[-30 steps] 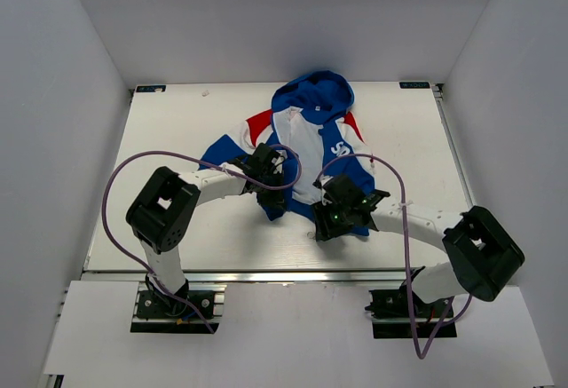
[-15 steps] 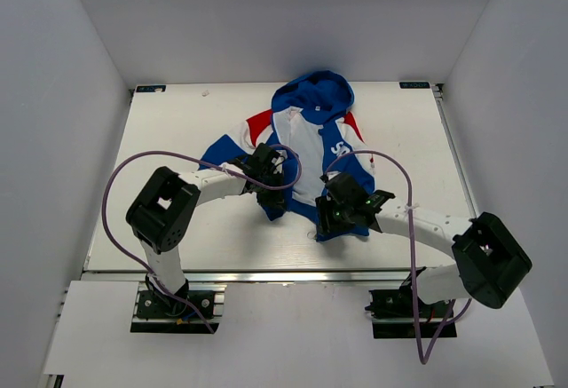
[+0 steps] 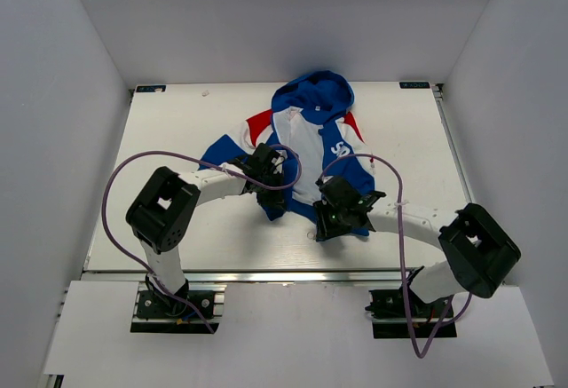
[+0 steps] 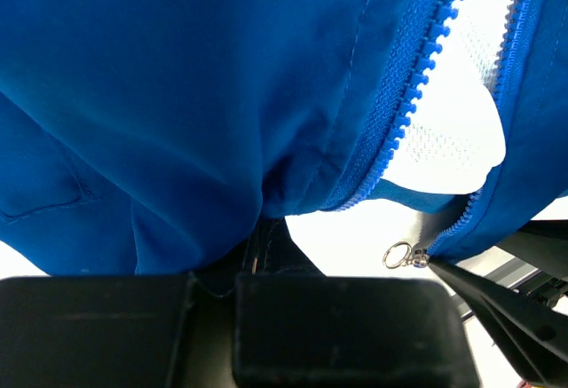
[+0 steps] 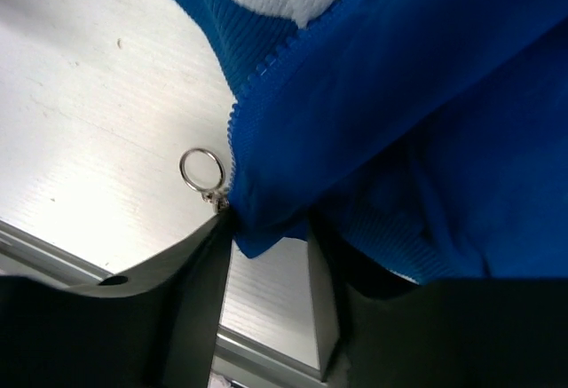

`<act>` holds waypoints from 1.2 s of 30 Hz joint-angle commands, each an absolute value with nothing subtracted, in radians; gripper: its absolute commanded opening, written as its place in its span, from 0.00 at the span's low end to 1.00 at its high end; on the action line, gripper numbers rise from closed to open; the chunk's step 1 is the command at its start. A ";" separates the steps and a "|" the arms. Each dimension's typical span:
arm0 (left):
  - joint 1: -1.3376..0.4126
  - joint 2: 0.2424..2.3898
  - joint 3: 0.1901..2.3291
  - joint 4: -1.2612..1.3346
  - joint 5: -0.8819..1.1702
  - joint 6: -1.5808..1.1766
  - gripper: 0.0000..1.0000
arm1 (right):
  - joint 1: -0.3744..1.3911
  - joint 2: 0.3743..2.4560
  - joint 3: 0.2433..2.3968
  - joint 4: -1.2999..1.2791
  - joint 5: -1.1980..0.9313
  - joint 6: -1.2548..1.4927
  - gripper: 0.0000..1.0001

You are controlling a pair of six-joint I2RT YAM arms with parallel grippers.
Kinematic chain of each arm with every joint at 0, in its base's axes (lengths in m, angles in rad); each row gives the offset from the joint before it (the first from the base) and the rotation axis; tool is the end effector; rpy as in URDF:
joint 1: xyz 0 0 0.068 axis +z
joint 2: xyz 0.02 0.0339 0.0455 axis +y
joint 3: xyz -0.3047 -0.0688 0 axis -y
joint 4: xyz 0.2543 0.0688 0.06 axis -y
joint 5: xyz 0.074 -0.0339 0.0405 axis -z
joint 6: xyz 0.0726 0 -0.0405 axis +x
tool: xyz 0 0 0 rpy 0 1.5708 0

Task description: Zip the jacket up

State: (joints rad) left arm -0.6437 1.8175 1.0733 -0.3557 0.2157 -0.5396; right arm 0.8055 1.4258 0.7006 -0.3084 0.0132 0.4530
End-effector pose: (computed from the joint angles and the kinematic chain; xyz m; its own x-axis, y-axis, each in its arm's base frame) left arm 0.3009 -0.2452 0.1517 -0.9527 0.0873 -0.2912 0.2033 0.8951 -0.3967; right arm 0.1954 0.2021 0.1653 -0.8487 -0.2518 -0.4651 -0.3837 0.8984 0.2138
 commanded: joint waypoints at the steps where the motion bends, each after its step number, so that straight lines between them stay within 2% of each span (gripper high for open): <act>1: -0.635 1.813 1.052 -0.382 0.155 -0.518 0.00 | 0.810 1.450 0.736 -0.302 0.031 0.443 0.43; 5: -0.635 1.809 1.049 -0.382 0.160 -0.520 0.00 | 0.810 1.470 0.752 -0.307 0.055 0.448 0.28; 7: -0.635 1.802 1.046 -0.380 0.158 -0.520 0.00 | 0.810 1.477 0.758 -0.307 0.052 0.448 0.24; 8: -0.635 1.799 1.045 -0.380 0.158 -0.520 0.00 | 0.808 1.479 0.758 -0.304 0.051 0.445 0.14; 9: -0.635 1.796 1.045 -0.382 0.160 -0.520 0.00 | 0.810 1.480 0.758 -0.302 0.042 0.442 0.07; 11: -0.635 1.789 1.043 -0.382 0.163 -0.517 0.00 | 0.810 1.479 0.758 -0.284 0.012 0.430 0.00; 26: -0.637 1.591 1.014 -0.345 0.307 -0.474 0.00 | 0.772 1.190 0.707 -0.117 -0.115 0.313 0.00; 32: -0.637 1.476 0.999 -0.293 0.377 -0.466 0.00 | 0.649 1.170 0.684 -0.026 -0.372 0.316 0.00; 36: -0.637 1.447 0.980 -0.255 0.440 -0.472 0.00 | 0.624 1.170 0.684 -0.025 -0.391 0.287 0.00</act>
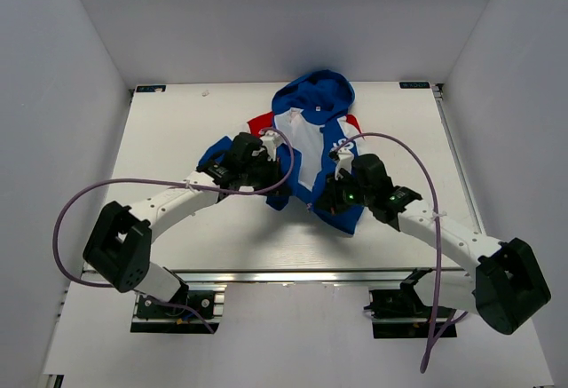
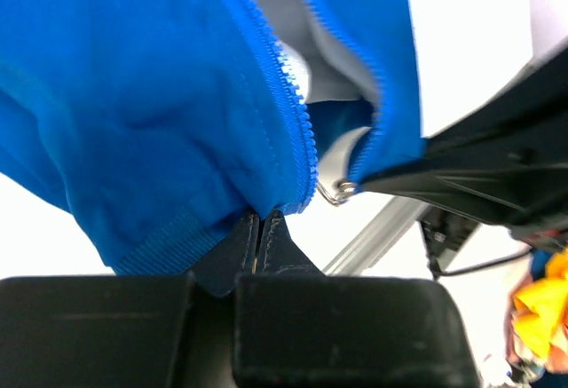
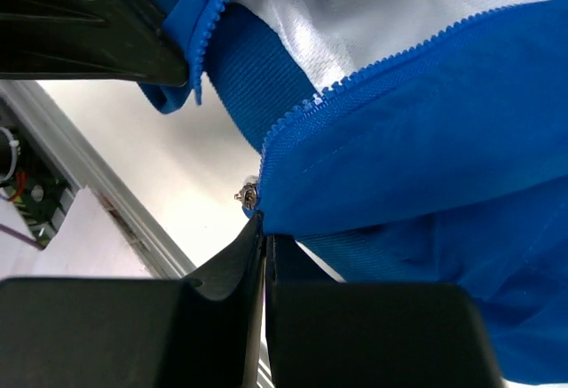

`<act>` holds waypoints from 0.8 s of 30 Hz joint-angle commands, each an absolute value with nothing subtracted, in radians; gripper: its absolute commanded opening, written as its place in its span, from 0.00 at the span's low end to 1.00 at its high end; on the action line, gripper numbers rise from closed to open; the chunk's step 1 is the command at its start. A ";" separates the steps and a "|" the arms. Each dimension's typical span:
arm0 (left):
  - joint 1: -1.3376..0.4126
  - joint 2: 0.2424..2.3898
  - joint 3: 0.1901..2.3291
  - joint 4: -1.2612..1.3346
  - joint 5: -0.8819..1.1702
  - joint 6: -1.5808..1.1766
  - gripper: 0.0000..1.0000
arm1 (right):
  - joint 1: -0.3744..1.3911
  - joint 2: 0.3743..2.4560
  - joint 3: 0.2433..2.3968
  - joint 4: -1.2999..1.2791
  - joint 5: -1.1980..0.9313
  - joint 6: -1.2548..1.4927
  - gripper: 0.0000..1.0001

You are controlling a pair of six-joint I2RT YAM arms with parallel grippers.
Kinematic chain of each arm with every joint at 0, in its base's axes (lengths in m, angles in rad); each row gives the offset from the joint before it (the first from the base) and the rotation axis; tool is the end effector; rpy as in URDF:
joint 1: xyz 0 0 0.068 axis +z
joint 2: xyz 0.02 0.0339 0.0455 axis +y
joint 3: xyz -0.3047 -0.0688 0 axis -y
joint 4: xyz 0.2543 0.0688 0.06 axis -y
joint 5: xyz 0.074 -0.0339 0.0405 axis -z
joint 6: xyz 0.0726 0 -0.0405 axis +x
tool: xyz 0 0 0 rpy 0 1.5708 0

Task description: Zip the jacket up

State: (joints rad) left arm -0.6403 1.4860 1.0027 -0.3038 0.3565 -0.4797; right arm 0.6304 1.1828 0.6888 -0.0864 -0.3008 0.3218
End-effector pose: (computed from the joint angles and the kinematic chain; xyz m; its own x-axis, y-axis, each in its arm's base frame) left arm 0.2635 -0.2279 0.2515 -0.8535 0.0965 -0.5121 0.4098 0.7314 -0.5451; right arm 0.2110 0.1806 0.2492 -0.6616 -0.1088 -0.7419 -0.5839 0.6956 0.4186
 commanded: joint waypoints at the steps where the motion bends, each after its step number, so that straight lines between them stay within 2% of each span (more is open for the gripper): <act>1: -0.637 1.445 0.979 -0.249 0.466 -0.476 0.00 | 0.624 1.172 0.683 -0.023 -0.379 0.287 0.00; 14: -0.637 1.508 0.940 -0.428 0.354 -0.462 0.05 | 0.581 1.449 0.655 -0.032 -0.285 0.319 0.00; 24: -0.637 1.488 0.960 -0.564 0.316 -0.416 0.10 | 0.529 1.479 0.615 -0.080 -0.215 0.310 0.00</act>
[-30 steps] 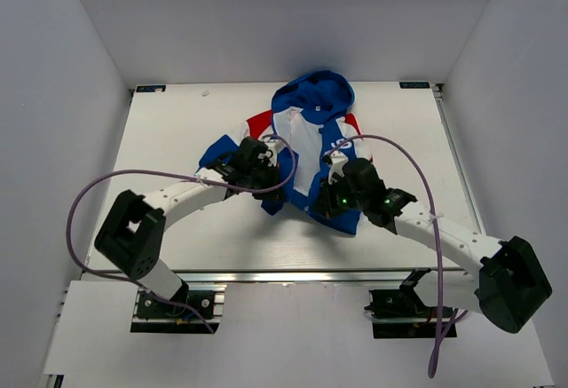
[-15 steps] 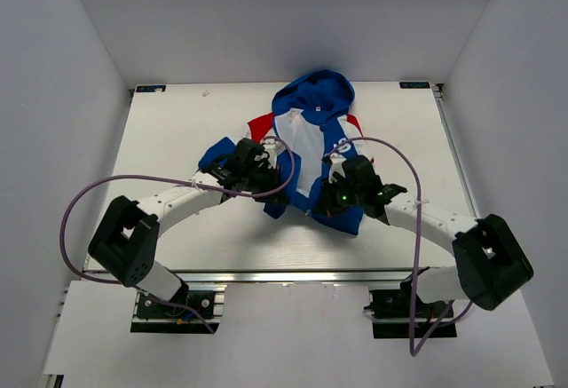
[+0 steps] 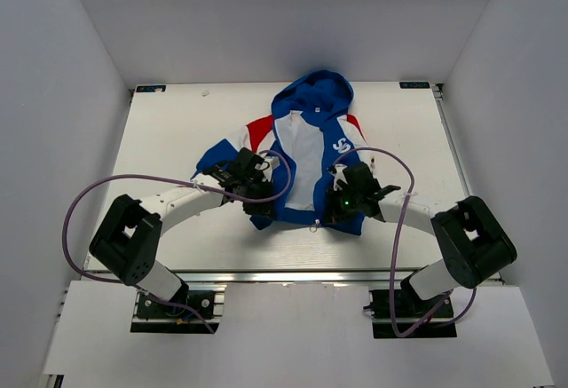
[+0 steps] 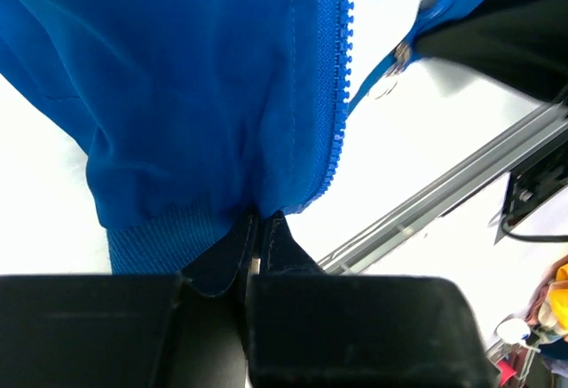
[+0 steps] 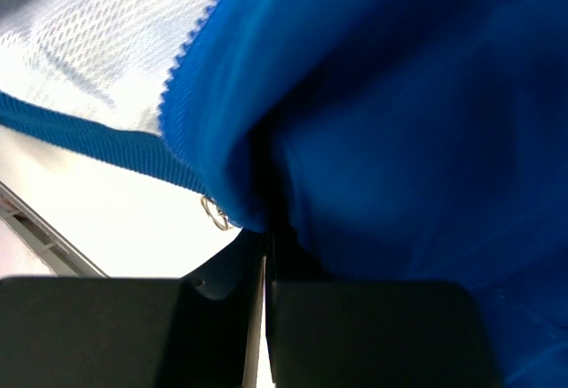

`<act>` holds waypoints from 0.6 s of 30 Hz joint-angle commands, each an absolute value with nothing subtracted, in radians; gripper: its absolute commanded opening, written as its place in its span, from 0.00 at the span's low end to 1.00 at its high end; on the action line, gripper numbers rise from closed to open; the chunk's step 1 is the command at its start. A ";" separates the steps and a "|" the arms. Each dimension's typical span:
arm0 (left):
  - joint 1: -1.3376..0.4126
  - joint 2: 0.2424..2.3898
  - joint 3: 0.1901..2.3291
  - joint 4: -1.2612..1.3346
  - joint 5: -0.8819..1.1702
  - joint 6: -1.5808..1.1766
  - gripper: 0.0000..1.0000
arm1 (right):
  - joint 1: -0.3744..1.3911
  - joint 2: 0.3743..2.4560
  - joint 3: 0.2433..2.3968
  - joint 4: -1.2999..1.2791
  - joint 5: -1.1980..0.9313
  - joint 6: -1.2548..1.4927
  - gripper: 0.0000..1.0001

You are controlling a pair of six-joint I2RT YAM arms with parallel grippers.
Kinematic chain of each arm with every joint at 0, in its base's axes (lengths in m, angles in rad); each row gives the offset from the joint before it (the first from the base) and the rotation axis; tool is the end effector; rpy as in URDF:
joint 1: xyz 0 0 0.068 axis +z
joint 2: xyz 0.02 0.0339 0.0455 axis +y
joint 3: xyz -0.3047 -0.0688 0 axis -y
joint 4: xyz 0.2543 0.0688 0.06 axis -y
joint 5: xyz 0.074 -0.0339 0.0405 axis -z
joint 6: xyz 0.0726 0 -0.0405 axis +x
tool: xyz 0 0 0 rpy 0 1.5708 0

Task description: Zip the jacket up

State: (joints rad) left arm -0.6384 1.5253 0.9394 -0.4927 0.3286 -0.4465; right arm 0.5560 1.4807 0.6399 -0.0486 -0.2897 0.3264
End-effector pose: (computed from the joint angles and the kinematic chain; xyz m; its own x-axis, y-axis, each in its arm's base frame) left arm 0.2419 -0.2087 0.2015 -0.9348 0.1847 -0.3034 0.3136 0.8304 -0.4606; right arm 0.2416 0.1745 0.1560 -0.8361 -0.1578 -0.5255 -0.4123 0.8125 0.4121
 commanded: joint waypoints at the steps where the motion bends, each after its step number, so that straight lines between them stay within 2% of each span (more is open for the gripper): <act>1: -0.637 1.479 0.960 -0.581 0.311 -0.413 0.11 | 0.523 1.474 0.612 -0.090 -0.210 0.308 0.00; 16: -0.637 1.445 0.927 -0.666 0.278 -0.403 0.19 | 0.476 1.462 0.618 -0.133 -0.206 0.264 0.00; 18: -0.637 1.434 0.931 -0.686 0.264 -0.402 0.24 | 0.474 1.463 0.620 -0.143 -0.203 0.264 0.00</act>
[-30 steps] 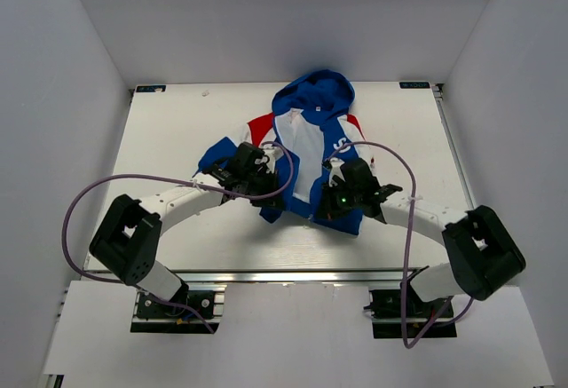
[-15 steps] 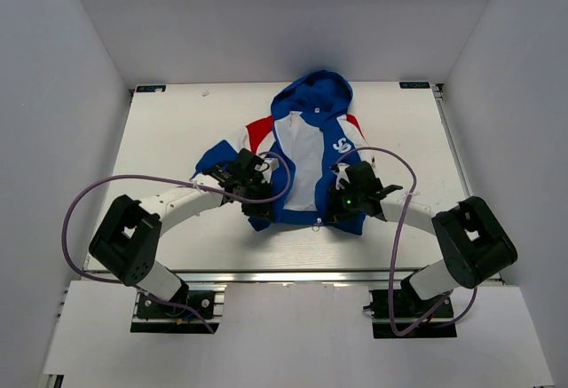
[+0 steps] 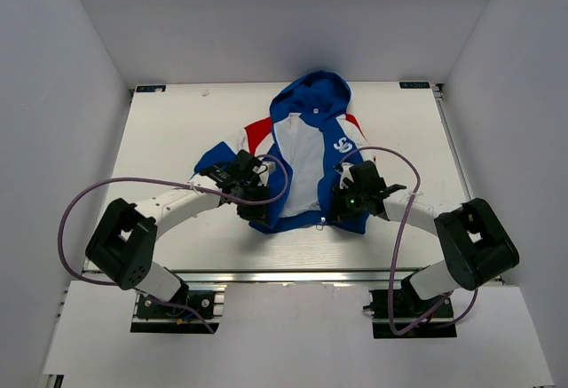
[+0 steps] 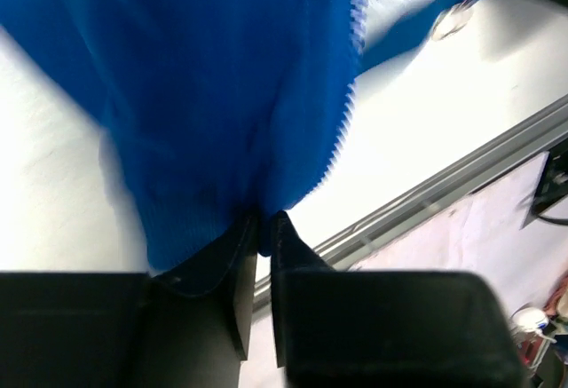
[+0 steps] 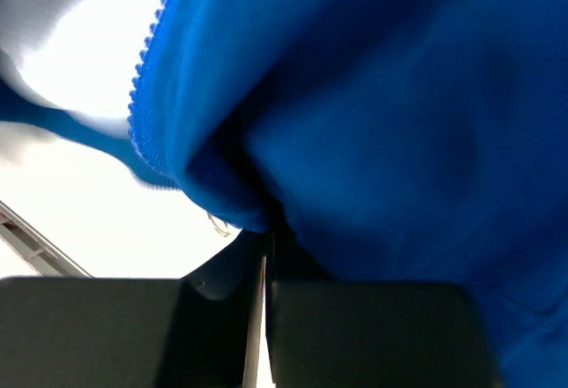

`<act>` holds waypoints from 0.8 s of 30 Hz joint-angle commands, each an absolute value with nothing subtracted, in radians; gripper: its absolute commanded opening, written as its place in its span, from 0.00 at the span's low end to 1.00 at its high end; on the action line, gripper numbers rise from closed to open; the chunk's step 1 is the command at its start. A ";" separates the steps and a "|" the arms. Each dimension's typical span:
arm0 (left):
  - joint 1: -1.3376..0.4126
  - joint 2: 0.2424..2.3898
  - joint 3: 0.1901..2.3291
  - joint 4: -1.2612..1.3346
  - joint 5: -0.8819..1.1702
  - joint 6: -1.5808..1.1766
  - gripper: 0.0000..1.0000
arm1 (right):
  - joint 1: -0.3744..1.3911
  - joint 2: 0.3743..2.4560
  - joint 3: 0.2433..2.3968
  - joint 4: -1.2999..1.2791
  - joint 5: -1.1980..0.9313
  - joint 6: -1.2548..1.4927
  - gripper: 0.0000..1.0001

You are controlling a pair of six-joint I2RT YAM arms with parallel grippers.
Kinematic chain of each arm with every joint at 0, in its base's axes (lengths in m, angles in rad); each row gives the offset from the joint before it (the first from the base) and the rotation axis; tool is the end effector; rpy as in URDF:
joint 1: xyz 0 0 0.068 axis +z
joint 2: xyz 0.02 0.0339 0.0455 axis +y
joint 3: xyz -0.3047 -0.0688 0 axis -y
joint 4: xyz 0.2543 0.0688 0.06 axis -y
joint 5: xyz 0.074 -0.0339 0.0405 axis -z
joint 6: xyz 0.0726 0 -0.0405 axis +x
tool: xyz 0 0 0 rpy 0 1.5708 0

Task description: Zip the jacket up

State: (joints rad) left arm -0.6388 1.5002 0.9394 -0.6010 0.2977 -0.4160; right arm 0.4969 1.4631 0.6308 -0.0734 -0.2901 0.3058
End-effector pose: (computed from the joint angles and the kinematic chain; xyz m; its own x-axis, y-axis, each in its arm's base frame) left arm 0.2304 -0.1976 0.2014 -0.9420 0.2184 -0.2550 0.3094 0.8595 -0.4069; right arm 0.2463 0.1572 0.1558 -0.8438 -0.1294 -0.5207 -0.3753 0.8359 0.4004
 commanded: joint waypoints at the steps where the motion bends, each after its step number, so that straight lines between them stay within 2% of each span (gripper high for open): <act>1: -0.637 1.430 0.933 -0.692 0.256 -0.400 0.25 | 0.472 1.463 0.620 -0.144 -0.206 0.262 0.00; 4: -0.637 1.419 0.933 -0.684 0.239 -0.405 0.30 | 0.469 1.460 0.618 -0.141 -0.215 0.258 0.00; 8: -0.637 1.442 0.939 -0.631 0.277 -0.419 0.30 | 0.469 1.459 0.618 -0.135 -0.239 0.258 0.00; 11: -0.637 1.466 0.945 -0.604 0.296 -0.426 0.22 | 0.471 1.450 0.609 -0.129 -0.248 0.259 0.00; 16: -0.637 1.474 0.950 -0.539 0.337 -0.434 0.00 | 0.471 1.402 0.611 -0.114 -0.324 0.241 0.00; 24: -0.637 1.436 0.939 -0.312 0.413 -0.488 0.00 | 0.474 1.260 0.637 -0.080 -0.528 0.170 0.00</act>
